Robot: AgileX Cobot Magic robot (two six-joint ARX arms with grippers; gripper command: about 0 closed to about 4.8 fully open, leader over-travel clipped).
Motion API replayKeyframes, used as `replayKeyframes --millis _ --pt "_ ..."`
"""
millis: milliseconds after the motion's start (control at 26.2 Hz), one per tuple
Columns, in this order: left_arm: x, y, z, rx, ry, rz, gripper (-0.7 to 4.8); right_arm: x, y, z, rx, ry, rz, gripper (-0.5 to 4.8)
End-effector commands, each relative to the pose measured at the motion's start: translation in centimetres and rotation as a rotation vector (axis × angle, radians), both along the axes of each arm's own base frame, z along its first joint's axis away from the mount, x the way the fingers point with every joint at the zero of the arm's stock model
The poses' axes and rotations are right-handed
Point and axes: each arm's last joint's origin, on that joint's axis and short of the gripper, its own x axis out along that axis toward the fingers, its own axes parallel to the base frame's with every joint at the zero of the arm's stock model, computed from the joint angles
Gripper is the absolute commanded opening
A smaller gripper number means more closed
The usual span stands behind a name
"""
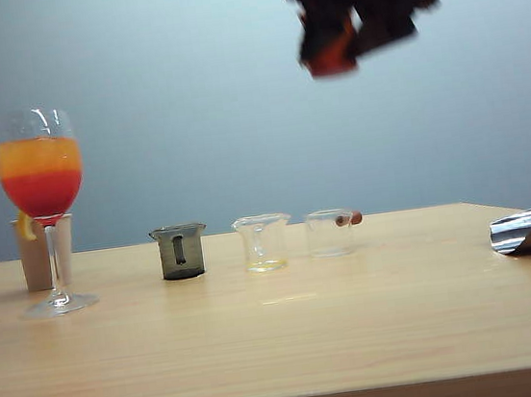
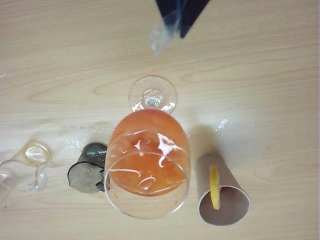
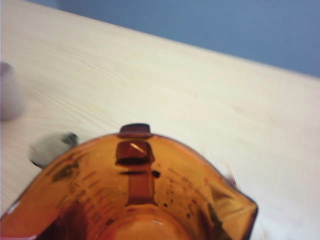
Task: Pick up the fourth measuring cup from the left, pour the grenadine inside into the goblet, and finally put the measuring cup back in its original place.
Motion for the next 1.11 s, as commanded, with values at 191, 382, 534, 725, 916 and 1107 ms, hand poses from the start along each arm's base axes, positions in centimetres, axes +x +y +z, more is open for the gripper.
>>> replayKeyframes --millis 191,382,534,725,916,1107 --pt "0.0 0.0 0.2 -0.006 -0.014 0.002 -0.02 -3.2 -2.5 -8.9 0.230 -0.106 -0.353 1.12" --pt "0.0 0.0 0.2 -0.006 -0.013 0.003 -0.02 -1.5 -2.2 -13.3 0.190 -0.098 -0.400 1.12" --pt "0.0 0.0 0.2 -0.006 -0.014 0.003 -0.03 0.9 -2.2 -15.3 0.209 -0.132 -0.429 1.12" --pt "0.0 0.0 0.2 -0.006 -0.013 0.003 -0.02 4.2 -2.1 -16.7 0.223 -0.156 -0.459 1.12" --pt "0.0 0.0 0.2 -0.006 -0.014 0.003 -0.02 6.9 -1.8 -17.1 0.208 -0.148 -0.473 1.11" --pt "0.0 0.0 0.2 -0.006 -0.013 0.003 -0.02 8.5 -1.8 -18.1 0.172 -0.102 -0.493 1.11"
